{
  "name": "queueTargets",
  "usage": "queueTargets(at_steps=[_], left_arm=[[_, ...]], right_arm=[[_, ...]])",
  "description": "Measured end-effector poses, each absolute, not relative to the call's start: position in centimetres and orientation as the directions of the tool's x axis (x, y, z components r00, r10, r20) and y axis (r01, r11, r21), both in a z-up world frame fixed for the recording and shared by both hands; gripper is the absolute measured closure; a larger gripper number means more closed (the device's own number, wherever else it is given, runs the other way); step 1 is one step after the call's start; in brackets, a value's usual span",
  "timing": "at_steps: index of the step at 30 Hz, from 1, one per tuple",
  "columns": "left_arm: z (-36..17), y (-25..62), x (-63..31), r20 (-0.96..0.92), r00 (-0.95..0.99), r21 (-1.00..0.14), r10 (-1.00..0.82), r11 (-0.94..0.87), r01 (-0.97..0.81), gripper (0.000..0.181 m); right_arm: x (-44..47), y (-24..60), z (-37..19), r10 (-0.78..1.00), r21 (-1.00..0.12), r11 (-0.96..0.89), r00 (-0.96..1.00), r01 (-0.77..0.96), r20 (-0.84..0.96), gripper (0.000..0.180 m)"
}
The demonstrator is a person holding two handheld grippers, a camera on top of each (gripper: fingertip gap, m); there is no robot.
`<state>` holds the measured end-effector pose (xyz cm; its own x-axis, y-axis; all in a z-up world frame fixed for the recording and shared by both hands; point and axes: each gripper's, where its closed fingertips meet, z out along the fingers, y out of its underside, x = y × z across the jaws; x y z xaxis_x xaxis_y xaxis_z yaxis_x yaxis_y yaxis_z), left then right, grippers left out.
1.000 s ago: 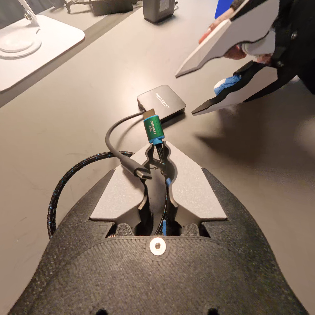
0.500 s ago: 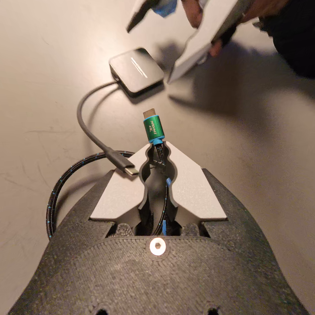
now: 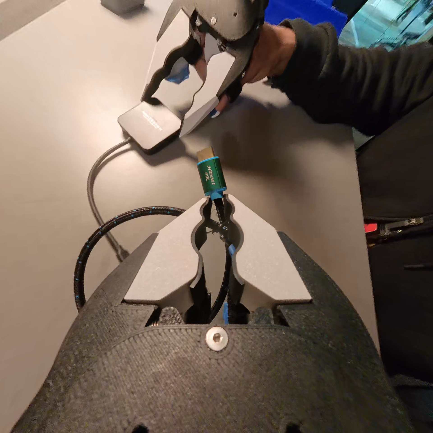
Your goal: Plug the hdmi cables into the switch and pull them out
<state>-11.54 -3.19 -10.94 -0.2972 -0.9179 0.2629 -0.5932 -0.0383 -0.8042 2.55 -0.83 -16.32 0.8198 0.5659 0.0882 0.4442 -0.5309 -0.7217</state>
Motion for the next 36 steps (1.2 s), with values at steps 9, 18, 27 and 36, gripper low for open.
queueTargets(at_steps=[9,18,27,36], left_arm=[[-6.1,-6.6,-9.7,0.458,-0.431,-0.859,-0.778,-0.261,-0.441,0.171],[-4.5,-11.6,-8.1,0.566,-0.584,-0.823,-0.582,-0.358,-0.441,0.170],[-5.4,-11.8,-8.1,0.535,-0.587,-0.840,-0.607,-0.311,-0.444,0.170],[-5.1,-10.3,-8.6,0.499,-0.574,-0.861,-0.650,-0.294,-0.415,0.172]], right_arm=[[0.7,-3.2,-13.8,0.705,-0.770,-0.360,0.694,0.527,0.146,0.095],[-8.5,-9.5,-4.3,0.945,-0.985,-0.120,0.318,0.121,-0.077,0.121],[-8.5,-10.0,-2.9,0.958,-0.997,-0.064,0.282,0.036,-0.052,0.168],[-8.1,-9.2,-2.9,0.932,-0.993,-0.031,0.361,0.113,0.012,0.171]])
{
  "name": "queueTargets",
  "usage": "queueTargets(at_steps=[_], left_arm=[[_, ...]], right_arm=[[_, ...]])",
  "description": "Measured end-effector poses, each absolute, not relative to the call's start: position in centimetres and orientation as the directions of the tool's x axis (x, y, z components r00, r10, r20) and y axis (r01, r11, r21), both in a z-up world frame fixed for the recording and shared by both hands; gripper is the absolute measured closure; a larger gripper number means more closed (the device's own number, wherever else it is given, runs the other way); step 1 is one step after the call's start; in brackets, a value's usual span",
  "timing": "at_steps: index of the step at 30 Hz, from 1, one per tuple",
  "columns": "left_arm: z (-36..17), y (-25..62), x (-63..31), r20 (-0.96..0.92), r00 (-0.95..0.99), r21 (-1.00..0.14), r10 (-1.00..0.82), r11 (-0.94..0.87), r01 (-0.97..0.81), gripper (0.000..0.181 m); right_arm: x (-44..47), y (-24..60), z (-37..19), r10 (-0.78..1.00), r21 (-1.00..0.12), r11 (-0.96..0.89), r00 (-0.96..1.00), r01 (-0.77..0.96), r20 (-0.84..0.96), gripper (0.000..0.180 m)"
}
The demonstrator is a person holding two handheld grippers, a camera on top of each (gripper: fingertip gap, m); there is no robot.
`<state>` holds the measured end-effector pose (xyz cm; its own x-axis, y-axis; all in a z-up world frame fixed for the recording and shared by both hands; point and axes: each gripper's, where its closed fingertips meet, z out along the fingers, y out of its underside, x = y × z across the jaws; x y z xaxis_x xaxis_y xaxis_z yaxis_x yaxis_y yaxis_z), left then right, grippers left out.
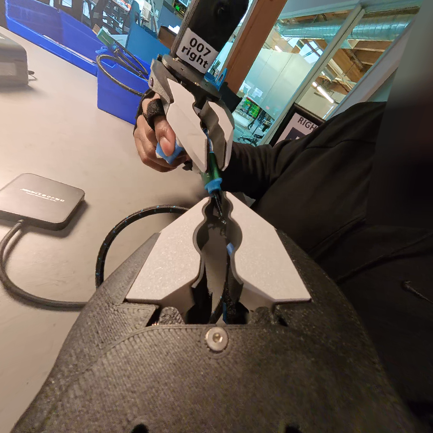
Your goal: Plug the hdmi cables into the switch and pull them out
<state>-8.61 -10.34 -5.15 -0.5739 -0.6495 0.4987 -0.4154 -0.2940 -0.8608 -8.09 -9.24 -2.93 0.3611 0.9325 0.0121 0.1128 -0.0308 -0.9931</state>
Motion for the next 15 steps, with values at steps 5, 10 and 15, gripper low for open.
queueTargets(at_steps=[5,10,15], left_arm=[[-5.7,-10.0,-9.9,0.429,-0.574,-0.885,-0.697,-0.198,-0.421,0.171],[-7.0,-10.3,-9.7,0.318,-0.530,-0.889,-0.786,-0.053,-0.455,0.169],[-10.6,-9.5,-8.7,0.301,-0.457,-0.829,-0.837,0.007,-0.559,0.174]], right_arm=[[-8.4,-8.9,-3.1,0.925,-0.992,-0.032,0.380,0.123,0.017,0.171],[-8.0,-8.3,-2.2,0.901,-0.996,-0.013,0.433,0.090,0.028,0.180],[-6.1,-8.1,-0.8,0.886,-1.000,-0.015,0.463,0.012,-0.008,0.178]])
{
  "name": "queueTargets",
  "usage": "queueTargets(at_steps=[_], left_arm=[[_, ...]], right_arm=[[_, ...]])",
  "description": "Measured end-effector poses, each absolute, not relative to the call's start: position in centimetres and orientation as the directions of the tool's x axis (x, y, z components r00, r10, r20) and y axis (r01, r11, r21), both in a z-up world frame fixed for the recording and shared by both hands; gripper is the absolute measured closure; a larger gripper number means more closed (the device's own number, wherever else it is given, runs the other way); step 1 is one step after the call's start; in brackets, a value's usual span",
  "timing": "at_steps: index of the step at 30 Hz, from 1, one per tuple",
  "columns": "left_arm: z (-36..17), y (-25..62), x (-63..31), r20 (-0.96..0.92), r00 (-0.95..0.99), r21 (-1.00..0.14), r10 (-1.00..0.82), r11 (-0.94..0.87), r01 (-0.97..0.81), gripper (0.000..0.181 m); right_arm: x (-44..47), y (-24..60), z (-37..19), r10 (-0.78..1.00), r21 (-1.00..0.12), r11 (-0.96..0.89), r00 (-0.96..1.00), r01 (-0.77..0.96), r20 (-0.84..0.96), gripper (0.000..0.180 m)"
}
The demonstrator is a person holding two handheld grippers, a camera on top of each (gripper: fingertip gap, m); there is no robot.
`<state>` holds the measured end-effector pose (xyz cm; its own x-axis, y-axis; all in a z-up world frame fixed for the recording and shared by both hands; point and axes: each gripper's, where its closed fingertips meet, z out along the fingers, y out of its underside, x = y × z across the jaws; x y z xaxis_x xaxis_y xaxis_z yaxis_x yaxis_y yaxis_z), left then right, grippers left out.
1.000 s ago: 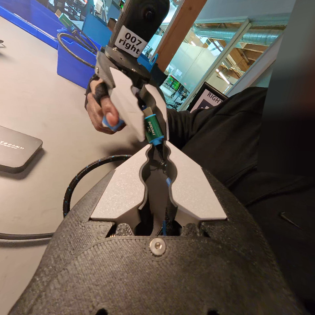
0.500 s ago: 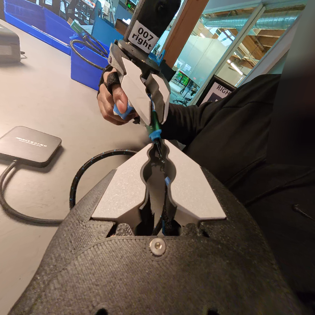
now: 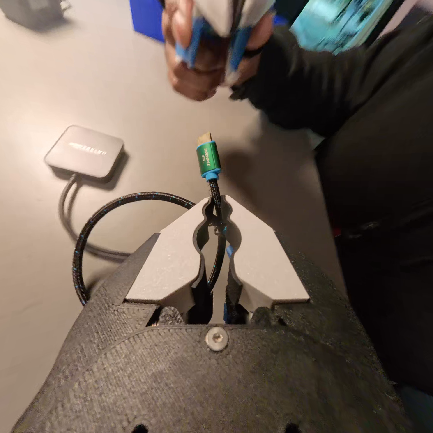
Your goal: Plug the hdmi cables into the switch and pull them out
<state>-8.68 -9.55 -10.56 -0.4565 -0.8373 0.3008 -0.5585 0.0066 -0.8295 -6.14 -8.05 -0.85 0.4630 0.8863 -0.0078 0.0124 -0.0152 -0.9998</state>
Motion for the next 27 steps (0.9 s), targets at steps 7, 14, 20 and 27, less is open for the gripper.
queueTargets(at_steps=[7,14,20,27], left_arm=[[-7.0,-8.8,-8.3,0.394,-0.457,-0.877,-0.797,-0.177,-0.447,0.175],[-5.1,-9.3,-8.0,0.451,-0.507,-0.882,-0.734,-0.281,-0.378,0.175],[-4.6,-9.4,-8.1,0.421,-0.506,-0.896,-0.753,-0.259,-0.360,0.154],[-4.0,-8.7,-8.5,0.109,-0.415,-0.945,-0.903,0.036,-0.326,0.138]], right_arm=[[-6.2,-8.7,-5.0,0.909,-0.986,-0.082,0.416,0.147,-0.014,0.118],[-7.4,-8.5,-4.4,0.917,-0.970,-0.226,0.317,-0.084,-0.241,0.135],[-7.5,-8.0,-3.3,0.904,-0.965,-0.222,0.342,-0.142,-0.259,0.163],[-7.8,-7.0,-1.2,0.854,-0.963,-0.209,0.449,-0.168,-0.263,0.165]])
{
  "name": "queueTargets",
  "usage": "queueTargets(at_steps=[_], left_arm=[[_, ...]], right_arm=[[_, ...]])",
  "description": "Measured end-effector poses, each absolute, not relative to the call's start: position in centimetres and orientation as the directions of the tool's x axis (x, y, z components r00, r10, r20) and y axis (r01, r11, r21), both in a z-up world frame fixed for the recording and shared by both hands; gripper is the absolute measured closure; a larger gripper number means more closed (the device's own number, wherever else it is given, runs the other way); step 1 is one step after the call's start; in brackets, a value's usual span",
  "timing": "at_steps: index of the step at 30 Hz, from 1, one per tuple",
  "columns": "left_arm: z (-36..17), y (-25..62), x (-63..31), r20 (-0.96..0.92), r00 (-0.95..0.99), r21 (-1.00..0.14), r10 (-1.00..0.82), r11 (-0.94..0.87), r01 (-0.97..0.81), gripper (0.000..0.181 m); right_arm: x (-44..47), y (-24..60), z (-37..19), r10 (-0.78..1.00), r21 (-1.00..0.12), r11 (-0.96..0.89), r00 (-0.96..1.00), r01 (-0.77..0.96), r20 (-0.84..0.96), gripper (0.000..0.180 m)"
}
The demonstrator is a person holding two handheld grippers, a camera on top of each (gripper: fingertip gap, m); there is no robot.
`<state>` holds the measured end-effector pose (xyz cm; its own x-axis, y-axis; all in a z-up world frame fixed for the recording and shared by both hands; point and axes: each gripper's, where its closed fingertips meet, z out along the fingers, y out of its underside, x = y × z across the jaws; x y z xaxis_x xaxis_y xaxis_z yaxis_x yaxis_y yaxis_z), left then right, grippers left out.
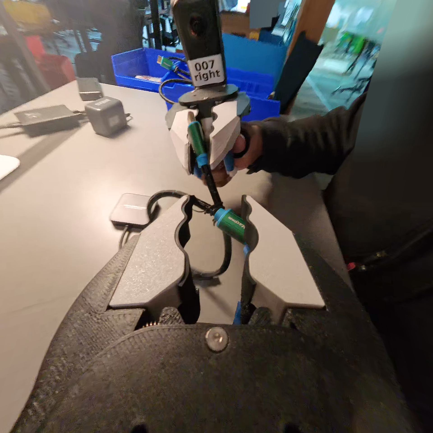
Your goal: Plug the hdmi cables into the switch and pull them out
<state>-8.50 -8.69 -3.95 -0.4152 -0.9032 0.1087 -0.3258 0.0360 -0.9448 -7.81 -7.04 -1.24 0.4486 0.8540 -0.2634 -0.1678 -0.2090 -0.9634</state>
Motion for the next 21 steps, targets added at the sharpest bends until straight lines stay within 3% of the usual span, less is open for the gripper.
queueTargets(at_steps=[4,8,12,16,21], left_arm=[[-4.0,-8.2,-9.0,-0.046,-0.387,-0.917,-0.921,0.192,-0.348,0.133],[-2.2,-8.5,-8.6,-0.109,-0.374,-0.925,-0.921,0.232,-0.302,0.133],[-4.2,-9.0,-7.3,-0.133,-0.379,-0.897,-0.916,0.274,-0.346,0.142],[-5.7,-8.0,-6.2,-0.101,-0.320,-0.898,-0.942,0.225,-0.379,0.163],[-6.0,-7.8,-6.1,0.056,-0.337,-0.922,-0.940,0.080,-0.378,0.164]], right_arm=[[-7.7,-6.7,0.4,0.825,-0.966,-0.183,0.506,-0.181,-0.251,0.168],[-8.3,-6.7,1.1,0.817,-0.964,-0.196,0.514,-0.180,-0.262,0.168],[-8.5,-6.4,0.4,0.800,-0.958,-0.224,0.528,-0.181,-0.287,0.168],[-6.6,-5.5,0.2,0.754,-0.938,-0.237,0.562,-0.251,-0.341,0.169],[-5.2,-4.9,-0.5,0.713,-0.908,-0.277,0.566,-0.314,-0.413,0.168]])
